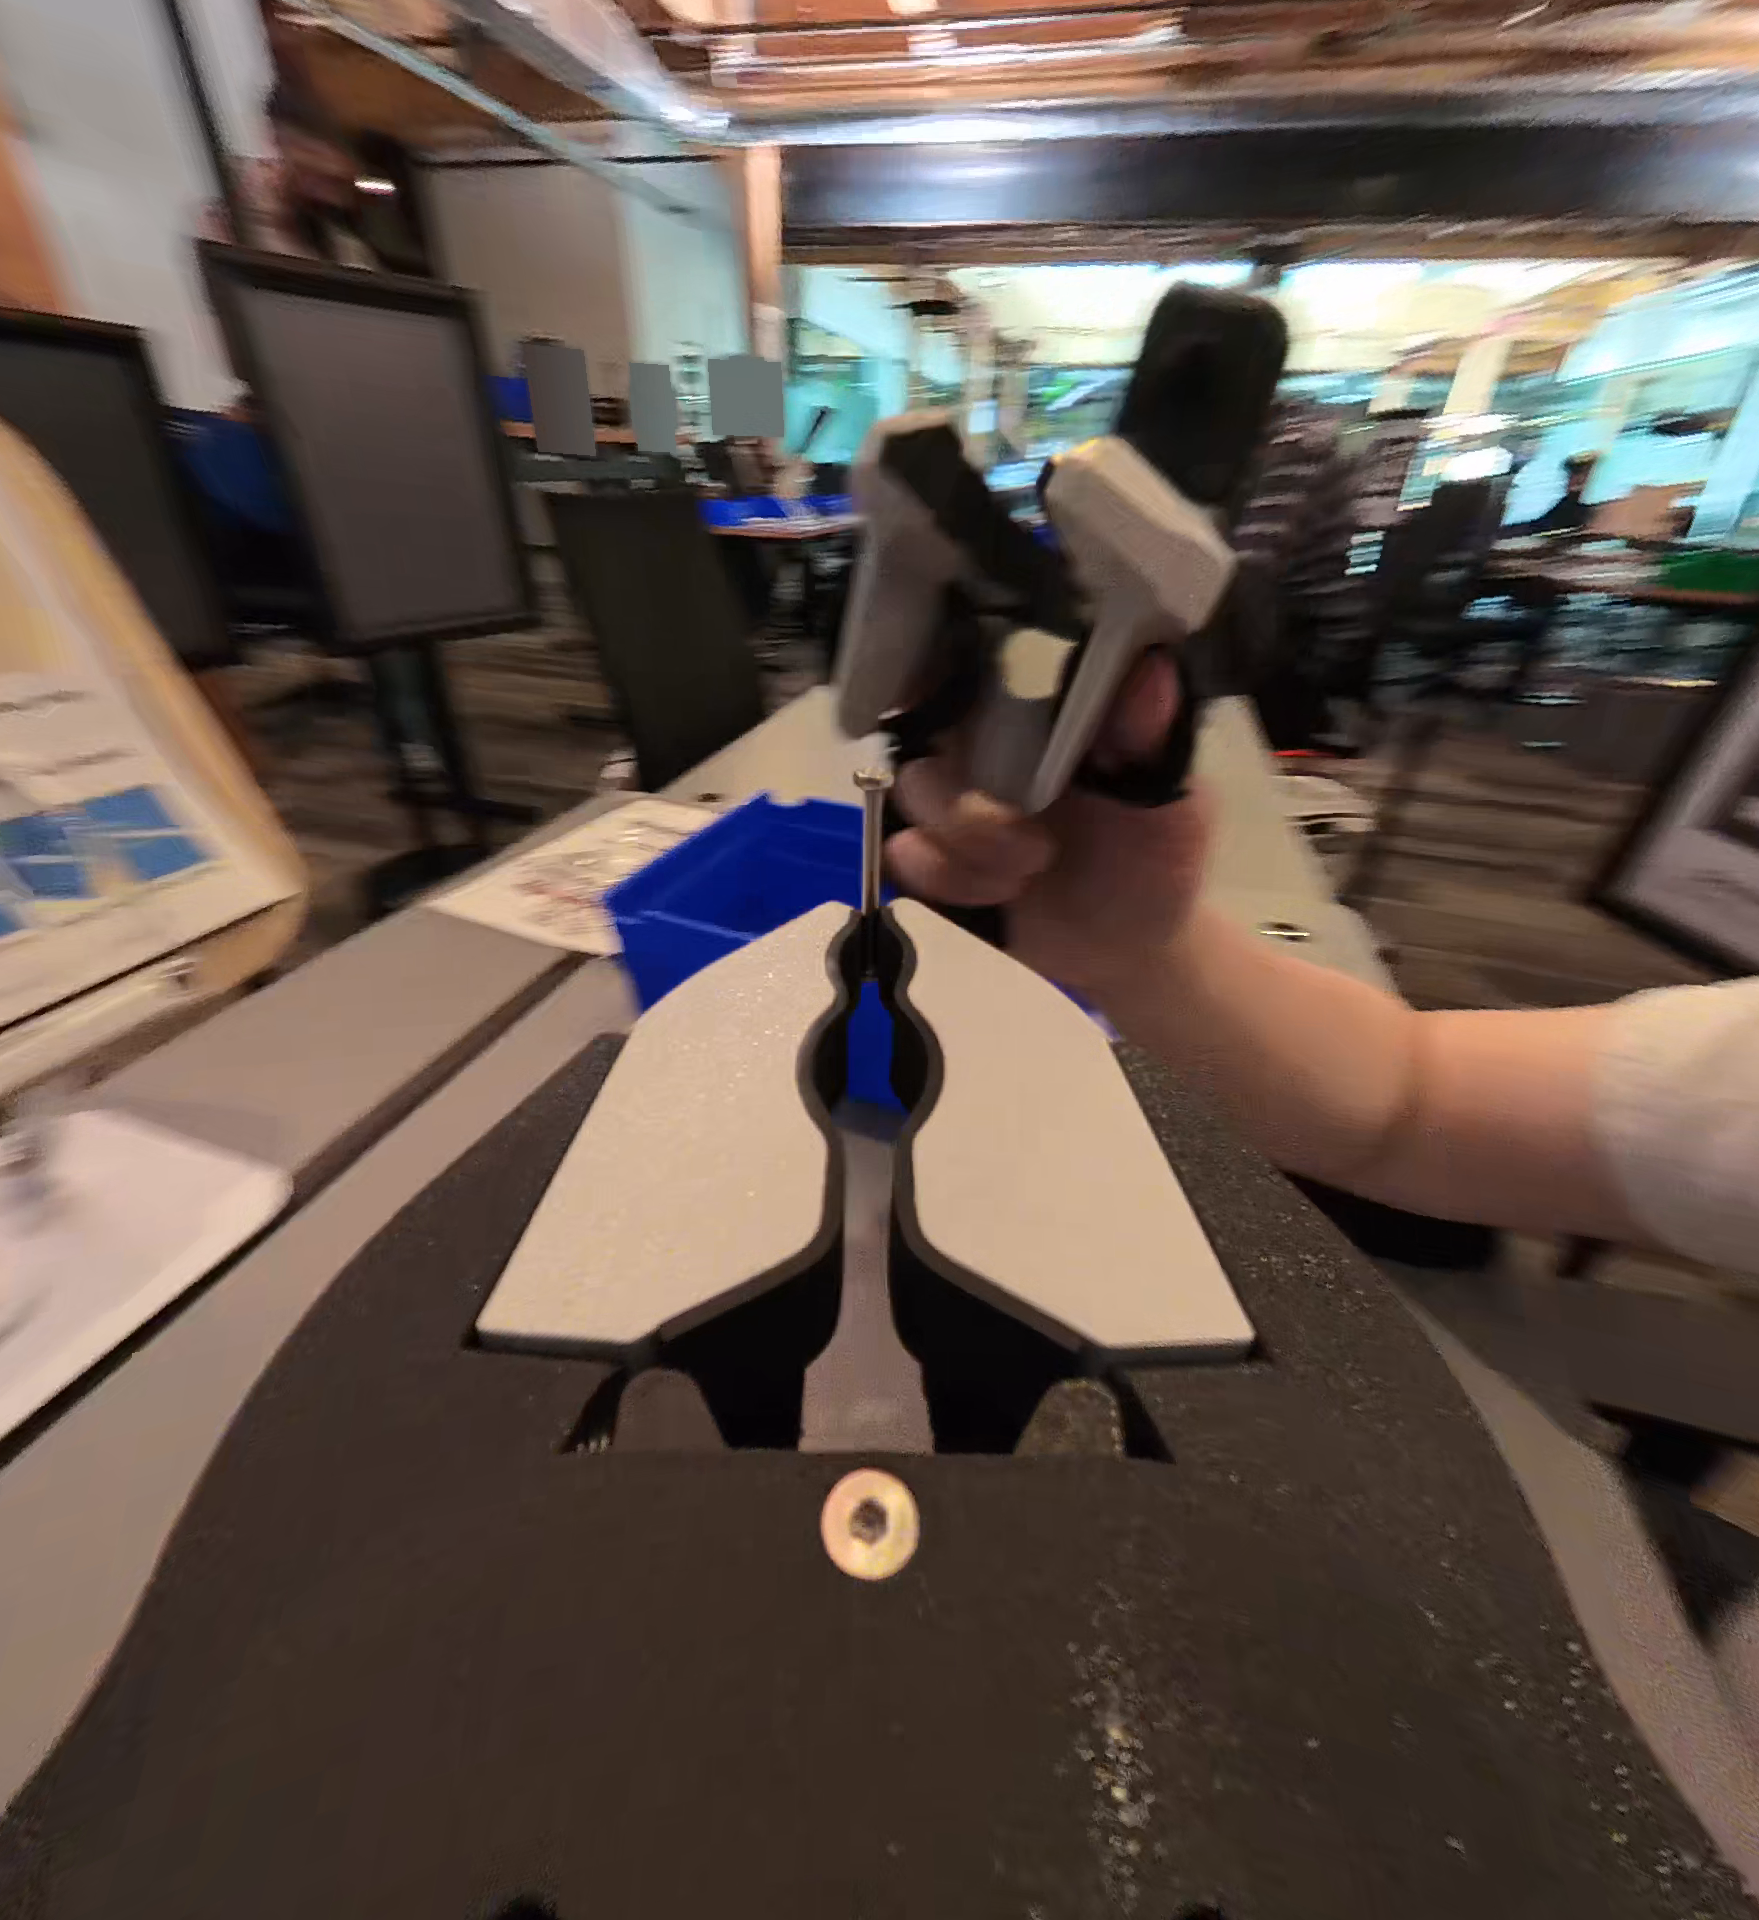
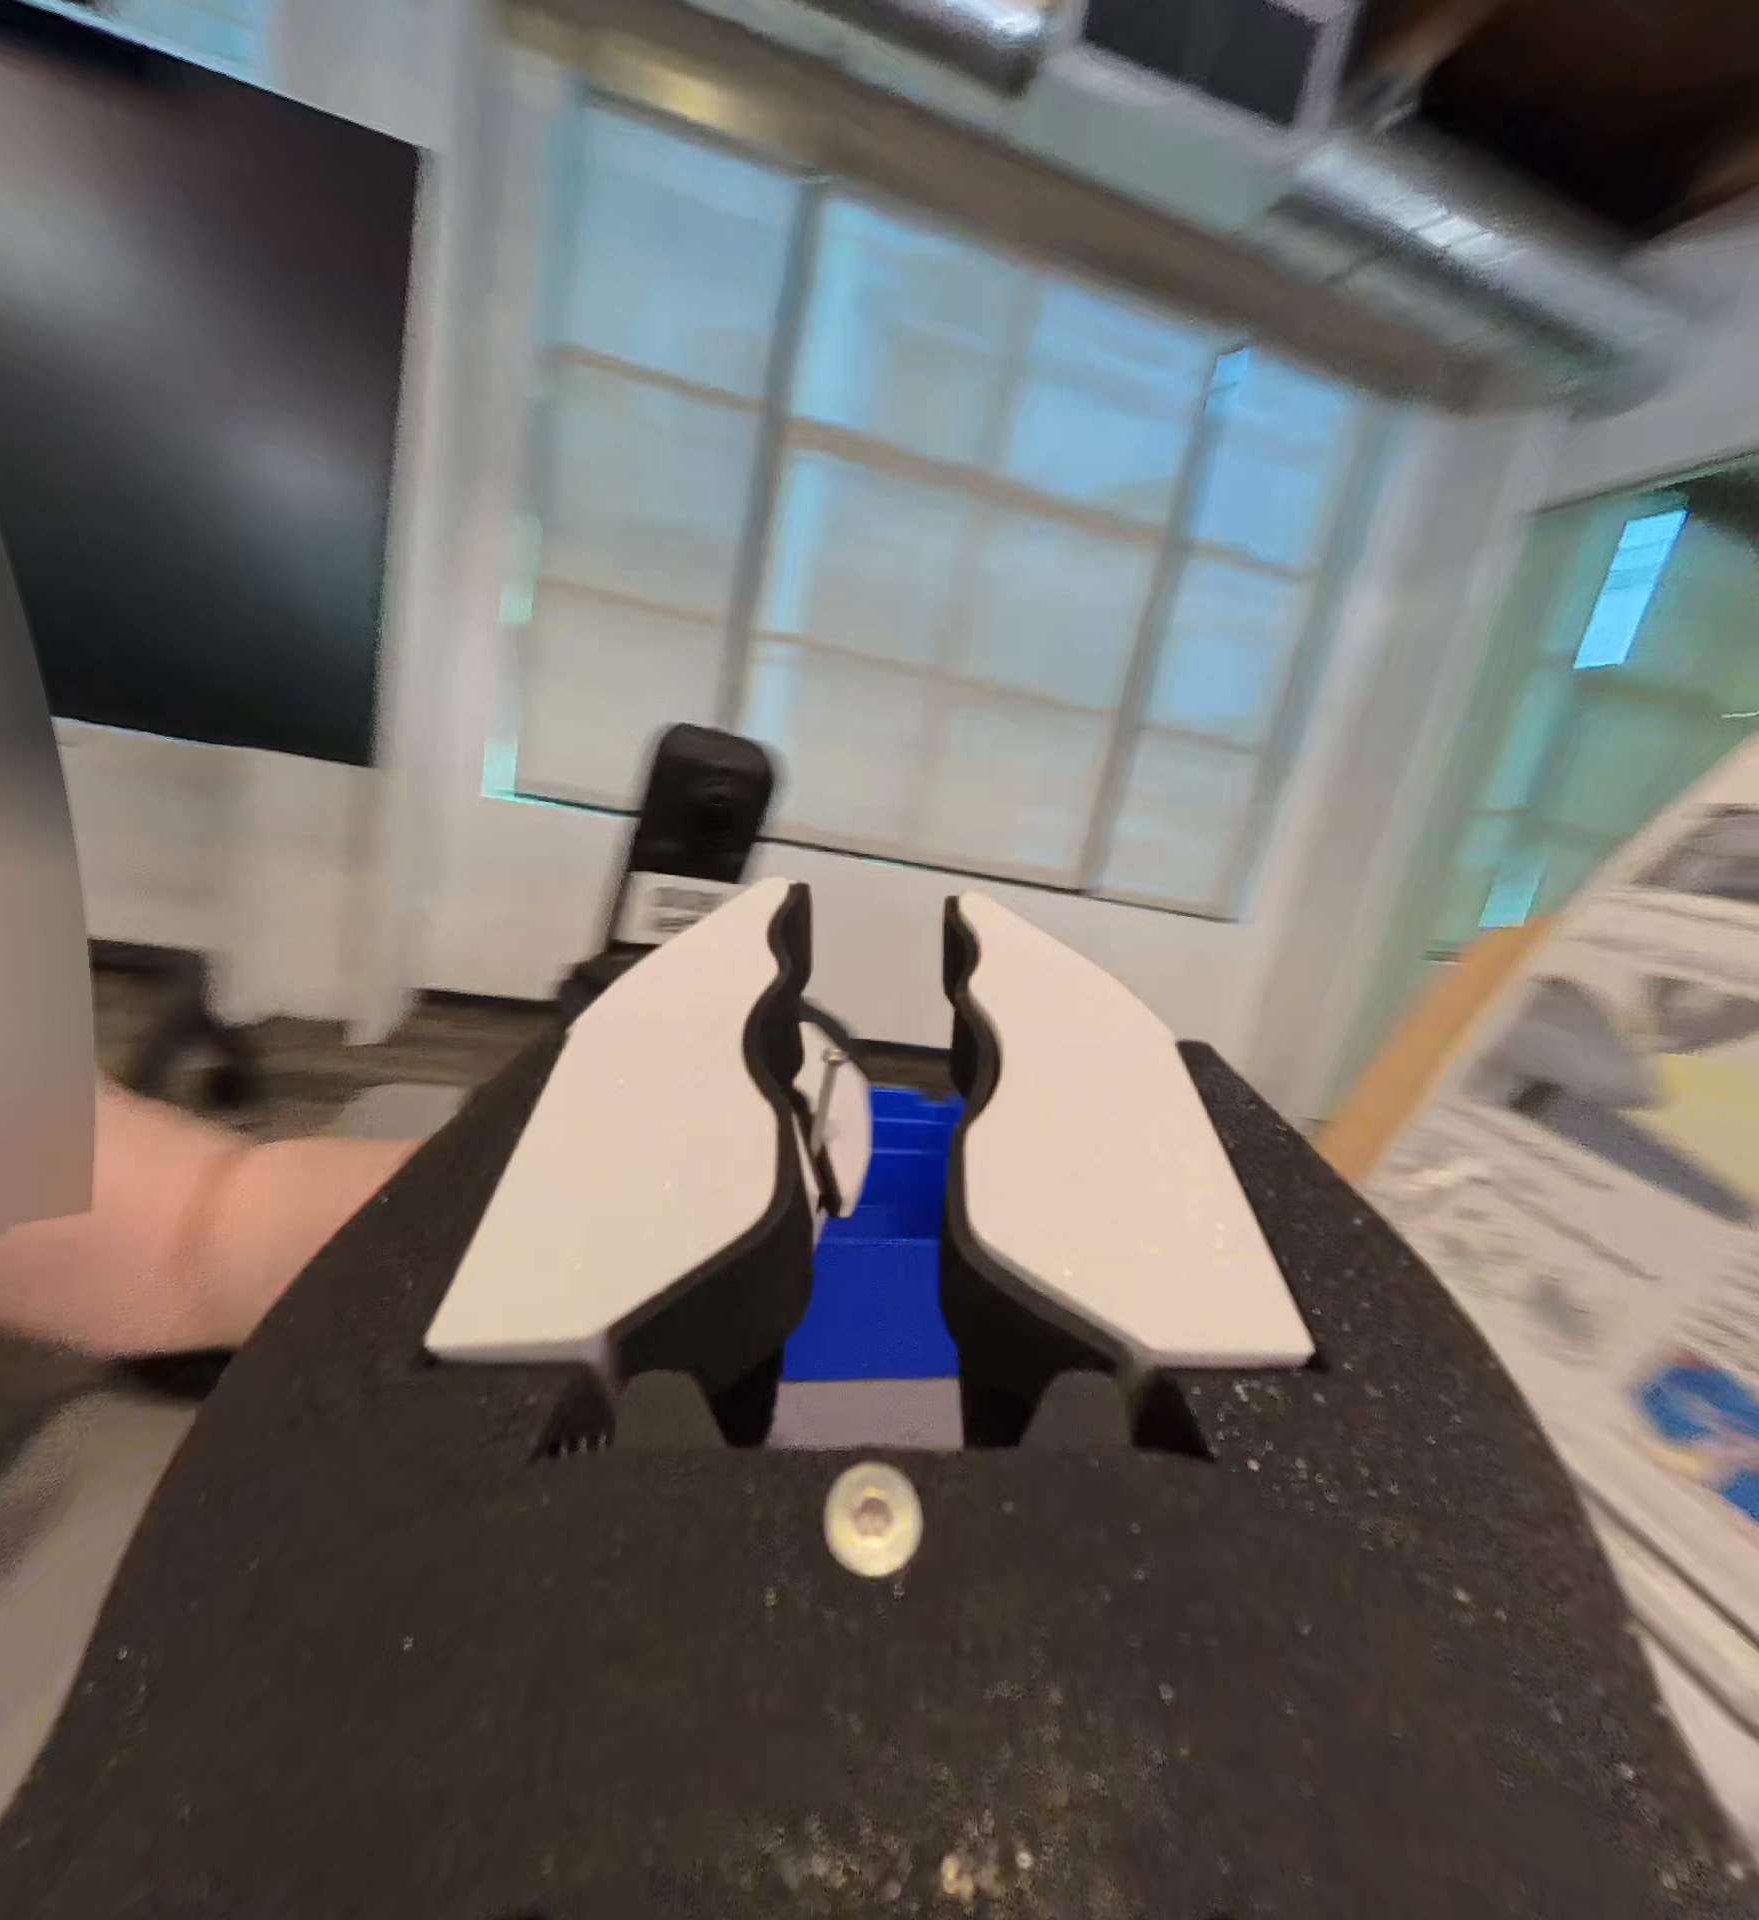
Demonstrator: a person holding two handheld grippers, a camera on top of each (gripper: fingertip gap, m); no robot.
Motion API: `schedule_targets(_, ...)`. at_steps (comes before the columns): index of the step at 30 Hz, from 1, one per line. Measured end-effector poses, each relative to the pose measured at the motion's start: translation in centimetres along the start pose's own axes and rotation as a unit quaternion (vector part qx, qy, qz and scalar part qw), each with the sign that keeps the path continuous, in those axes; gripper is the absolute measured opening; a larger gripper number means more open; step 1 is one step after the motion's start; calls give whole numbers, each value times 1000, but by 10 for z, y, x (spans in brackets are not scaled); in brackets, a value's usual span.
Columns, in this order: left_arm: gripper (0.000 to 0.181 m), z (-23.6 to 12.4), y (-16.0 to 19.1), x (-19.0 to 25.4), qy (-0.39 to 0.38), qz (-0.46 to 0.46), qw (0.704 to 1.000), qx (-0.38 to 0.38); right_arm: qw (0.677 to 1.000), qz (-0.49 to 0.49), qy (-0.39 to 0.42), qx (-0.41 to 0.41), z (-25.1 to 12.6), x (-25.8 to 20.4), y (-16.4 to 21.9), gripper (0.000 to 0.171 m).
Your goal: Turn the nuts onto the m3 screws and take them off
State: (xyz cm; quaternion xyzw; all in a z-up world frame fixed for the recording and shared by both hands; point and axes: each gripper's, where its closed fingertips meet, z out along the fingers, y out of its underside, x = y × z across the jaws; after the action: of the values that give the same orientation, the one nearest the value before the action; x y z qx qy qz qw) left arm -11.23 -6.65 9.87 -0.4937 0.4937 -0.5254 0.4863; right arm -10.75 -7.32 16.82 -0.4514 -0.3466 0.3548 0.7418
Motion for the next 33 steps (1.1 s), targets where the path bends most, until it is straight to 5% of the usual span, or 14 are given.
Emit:
schedule_targets(3,2,-3,5,-20,-80,24,996,-20,995,-48,83,-38,2,11,8,21)
schedule_targets(14,2,-4,9,-27,-129,58,989,-41,986,-18,97,-133,24,5,65,21)
schedule_targets(27,2,-4,6,-23,-121,62,990,-43,989,-4,75,-131,23,3,62,6)
schedule_targets(33,1,-3,3,4,1,29,998,-53,992,25,-55,-115,18,-18,51,5)
